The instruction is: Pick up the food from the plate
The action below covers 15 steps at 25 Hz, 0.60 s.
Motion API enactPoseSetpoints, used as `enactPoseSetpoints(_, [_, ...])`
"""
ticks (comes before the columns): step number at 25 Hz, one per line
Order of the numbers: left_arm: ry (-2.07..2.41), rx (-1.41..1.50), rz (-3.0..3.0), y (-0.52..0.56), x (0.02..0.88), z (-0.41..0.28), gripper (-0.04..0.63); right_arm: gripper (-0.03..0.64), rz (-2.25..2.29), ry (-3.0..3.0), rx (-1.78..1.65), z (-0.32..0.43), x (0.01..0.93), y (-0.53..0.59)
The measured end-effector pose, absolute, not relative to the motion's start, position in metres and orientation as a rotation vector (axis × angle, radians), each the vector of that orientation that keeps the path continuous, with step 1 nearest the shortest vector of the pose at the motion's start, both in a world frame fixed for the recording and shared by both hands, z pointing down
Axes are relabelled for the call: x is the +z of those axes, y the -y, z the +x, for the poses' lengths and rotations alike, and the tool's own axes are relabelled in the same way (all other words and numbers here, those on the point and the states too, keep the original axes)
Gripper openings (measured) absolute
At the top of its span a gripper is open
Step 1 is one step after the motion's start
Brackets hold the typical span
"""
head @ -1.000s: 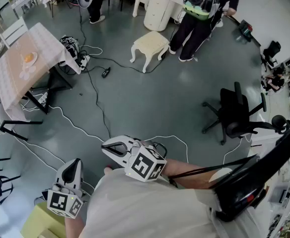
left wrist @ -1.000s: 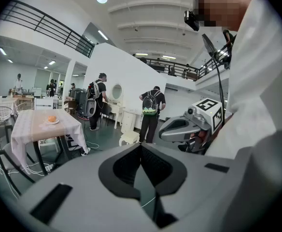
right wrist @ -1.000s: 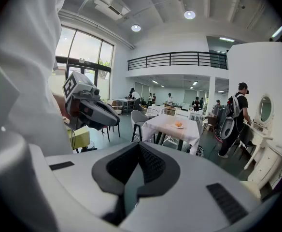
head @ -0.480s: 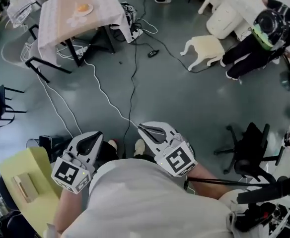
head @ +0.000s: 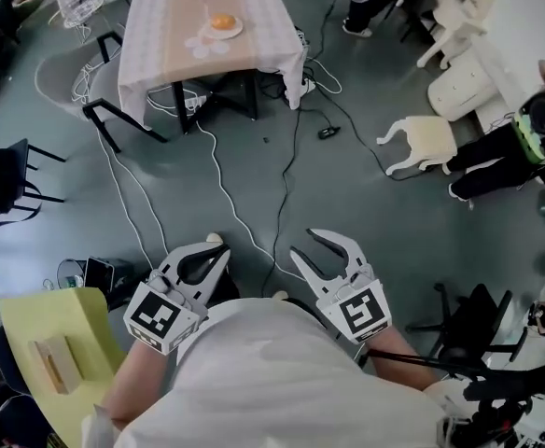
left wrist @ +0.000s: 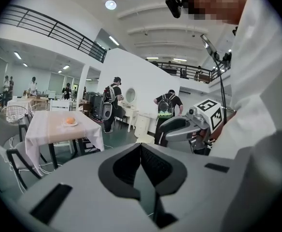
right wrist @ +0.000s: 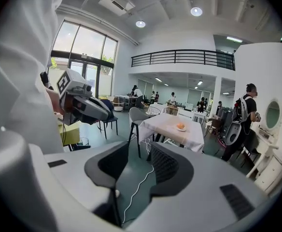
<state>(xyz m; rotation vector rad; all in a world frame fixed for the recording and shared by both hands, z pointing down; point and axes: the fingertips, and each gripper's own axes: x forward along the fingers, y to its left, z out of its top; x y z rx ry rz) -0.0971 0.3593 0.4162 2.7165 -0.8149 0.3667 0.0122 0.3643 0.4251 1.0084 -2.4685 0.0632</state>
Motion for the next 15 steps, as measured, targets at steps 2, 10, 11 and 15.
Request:
enactPoseSetpoints(2, [0.802, 0.352, 2.727, -0.323, 0.411, -0.124, 0.009, 0.144, 1.032, 2.466, 0.061, -0.016, 0.418, -0.333])
enactPoseSetpoints(10, [0.728, 0.39, 2.793, -0.226, 0.404, -0.189, 0.009, 0.144, 1.106, 2.415, 0.001, -0.073, 0.398, -0.237])
enactPoseSetpoints(11, [0.732, 0.387, 2.785, -0.215, 0.405, -0.191, 0.009, 0.144, 1.107, 2.416, 0.019, -0.074, 0.4, -0.23])
enactPoseSetpoints(15, [0.72, 0.359, 2.78, -0.177, 0.401, -0.181, 0.011, 0.144, 1.122, 2.414, 0.09, -0.068, 0.403, -0.202])
